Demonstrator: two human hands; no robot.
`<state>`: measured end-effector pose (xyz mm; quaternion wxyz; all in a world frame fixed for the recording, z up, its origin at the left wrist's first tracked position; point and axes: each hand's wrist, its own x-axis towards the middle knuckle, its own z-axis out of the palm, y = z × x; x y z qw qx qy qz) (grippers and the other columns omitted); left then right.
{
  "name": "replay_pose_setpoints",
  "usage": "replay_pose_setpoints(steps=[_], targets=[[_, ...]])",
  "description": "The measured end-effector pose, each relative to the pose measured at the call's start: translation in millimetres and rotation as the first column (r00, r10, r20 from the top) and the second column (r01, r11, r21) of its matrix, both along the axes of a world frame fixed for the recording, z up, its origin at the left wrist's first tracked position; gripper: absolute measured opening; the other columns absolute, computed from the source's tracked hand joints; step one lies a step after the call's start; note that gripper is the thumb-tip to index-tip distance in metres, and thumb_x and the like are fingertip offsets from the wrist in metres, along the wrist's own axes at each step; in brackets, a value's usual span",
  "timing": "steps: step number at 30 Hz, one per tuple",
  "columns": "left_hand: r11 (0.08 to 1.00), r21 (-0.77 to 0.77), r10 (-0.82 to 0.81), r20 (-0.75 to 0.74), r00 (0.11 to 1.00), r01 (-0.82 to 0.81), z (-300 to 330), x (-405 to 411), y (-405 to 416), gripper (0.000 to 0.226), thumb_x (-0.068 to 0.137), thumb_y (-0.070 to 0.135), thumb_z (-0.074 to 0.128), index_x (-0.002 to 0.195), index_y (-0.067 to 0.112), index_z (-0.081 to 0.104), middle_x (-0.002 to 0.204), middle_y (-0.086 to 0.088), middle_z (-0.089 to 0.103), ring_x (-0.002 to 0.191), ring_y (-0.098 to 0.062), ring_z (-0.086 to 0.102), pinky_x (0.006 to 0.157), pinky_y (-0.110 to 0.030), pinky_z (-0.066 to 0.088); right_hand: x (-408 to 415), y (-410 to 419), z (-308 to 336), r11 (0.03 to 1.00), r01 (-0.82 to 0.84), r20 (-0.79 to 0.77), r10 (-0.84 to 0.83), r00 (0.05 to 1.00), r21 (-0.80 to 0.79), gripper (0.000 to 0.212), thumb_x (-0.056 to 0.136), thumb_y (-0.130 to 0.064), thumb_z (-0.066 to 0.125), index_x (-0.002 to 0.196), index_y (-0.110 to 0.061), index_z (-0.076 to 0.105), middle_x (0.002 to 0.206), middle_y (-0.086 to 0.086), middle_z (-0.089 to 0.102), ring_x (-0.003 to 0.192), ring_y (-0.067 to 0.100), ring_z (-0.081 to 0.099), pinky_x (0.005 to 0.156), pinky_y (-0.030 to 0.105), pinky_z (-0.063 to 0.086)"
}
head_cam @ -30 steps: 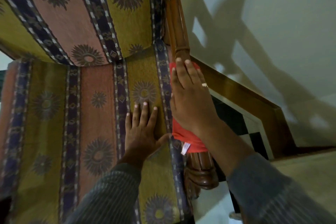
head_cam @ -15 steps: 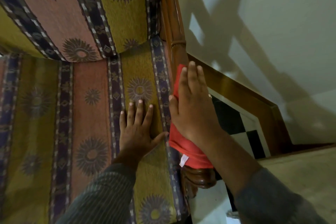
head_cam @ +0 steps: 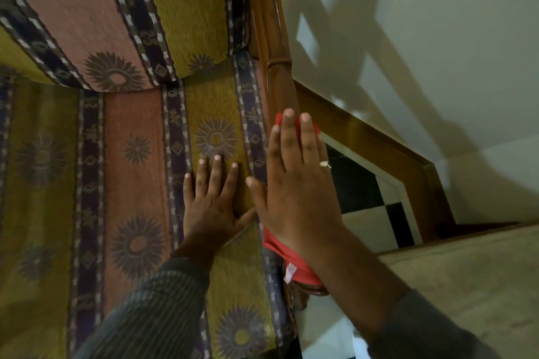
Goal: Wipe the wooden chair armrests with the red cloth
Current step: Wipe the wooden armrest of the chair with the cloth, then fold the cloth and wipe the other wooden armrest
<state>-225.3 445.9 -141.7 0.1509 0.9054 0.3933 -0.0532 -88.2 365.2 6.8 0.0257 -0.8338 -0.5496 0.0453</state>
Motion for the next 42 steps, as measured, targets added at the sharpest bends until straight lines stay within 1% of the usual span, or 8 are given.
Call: replay_pose_setpoints(steps=[6, 14, 18, 22, 26, 29, 34, 42], targets=[[1.000, -0.017, -0.024, -0.002, 1.000, 0.023, 4, -3, 2, 0.103, 0.077, 0.085, -0.007, 0.159, 0.025, 0.013, 0.168, -0.011, 0.008, 0.154, -0.037, 0.001, 0.120, -0.064, 0.006, -8, -34, -2, 0.976, -0.216, 0.036, 0.217, 0.976, -0.022, 0.073, 0.099, -0.050, 0.033, 0.153, -0.003, 0.020, 0.165, 0.014, 0.011, 0.153, 0.029, 0.001, 0.124, 0.050, 0.007], [0.999, -0.043, 0.025, 0.009, 1.000, -0.025, 5, -2, 1, 0.105, 0.075, 0.091, -0.001, 0.159, 0.029, 0.009, 0.169, -0.008, -0.002, 0.154, -0.033, -0.008, 0.122, -0.058, -0.002, -12, -33, -4, 0.996, 0.086, -0.056, -0.084, 0.995, 0.033, 0.079, 0.097, -0.048, 0.034, 0.155, -0.003, 0.003, 0.165, 0.021, 0.001, 0.152, 0.034, -0.004, 0.122, 0.049, 0.010], [0.849, -0.470, 0.388, 0.247, 0.888, -0.241, 43, 15, -16, 0.078, 0.085, 0.079, 0.023, 0.137, 0.032, 0.056, 0.158, -0.012, 0.038, 0.150, -0.033, 0.025, 0.123, -0.056, 0.011, -7, -33, -1, 0.996, 0.070, -0.218, -0.056, 0.974, 0.059, 0.070, 0.098, -0.044, 0.025, 0.154, -0.010, 0.000, 0.165, 0.012, -0.005, 0.151, 0.023, -0.016, 0.123, 0.044, -0.001], [0.369, -0.923, 0.801, 0.255, 0.542, -0.111, 114, 27, -45, 0.068, 0.070, 0.089, 0.049, 0.080, 0.026, 0.073, 0.083, 0.002, 0.074, 0.079, -0.012, 0.070, 0.076, -0.039, 0.060, -3, -38, 7, 0.875, 0.466, -0.646, -0.282, 0.709, 0.129, 0.064, 0.103, -0.038, 0.034, 0.156, -0.022, 0.003, 0.167, -0.001, -0.002, 0.152, 0.015, -0.008, 0.124, 0.049, 0.008], [0.441, -0.895, 0.751, 0.328, 0.573, -0.067, 143, 38, -66, 0.032, 0.078, 0.060, 0.072, 0.084, 0.029, 0.073, 0.084, 0.005, 0.076, 0.078, -0.009, 0.073, 0.064, -0.028, 0.062, 4, -53, 17, 0.634, 0.730, -0.752, -0.604, 0.264, -0.253, 0.090, 0.077, -0.080, 0.050, 0.149, -0.030, 0.030, 0.153, 0.007, 0.040, 0.128, 0.028, 0.051, 0.098, 0.049, 0.048], [0.455, -0.880, 0.728, 0.280, 0.626, -0.135, 142, 43, -63, 0.025, 0.083, 0.047, 0.073, 0.094, 0.025, 0.067, 0.094, 0.003, 0.073, 0.085, -0.014, 0.072, 0.073, -0.033, 0.062, 12, -66, 20, 0.444, 0.748, -0.760, -0.638, -0.124, -0.494, 0.062, 0.086, -0.077, 0.034, 0.116, -0.030, 0.059, 0.107, 0.000, 0.065, 0.091, 0.020, 0.062, 0.079, 0.038, 0.051], [0.355, -0.932, 0.773, 0.247, 0.584, -0.075, 157, 34, -56, 0.012, 0.089, 0.039, 0.070, 0.090, 0.027, 0.066, 0.085, 0.010, 0.076, 0.079, -0.008, 0.073, 0.064, -0.024, 0.058, -1, -68, 28, 0.506, 0.826, -0.817, -0.567, 0.103, -0.246, 0.023, 0.099, -0.044, 0.048, 0.094, -0.028, 0.063, 0.098, -0.002, 0.068, 0.086, 0.015, 0.064, 0.063, 0.030, 0.046], [0.616, -0.773, 0.738, 0.496, 0.458, -0.155, 235, -26, -36, 0.014, 0.100, 0.028, 0.057, 0.088, 0.021, 0.054, 0.082, 0.008, 0.059, 0.063, 0.006, 0.055, 0.055, -0.020, 0.047, -59, -34, 102, 0.666, 0.744, -0.865, -0.349, 0.361, 0.042, 0.027, 0.099, -0.051, 0.041, 0.118, -0.036, 0.051, 0.109, -0.014, 0.059, 0.096, 0.008, 0.061, 0.084, 0.041, 0.056]])
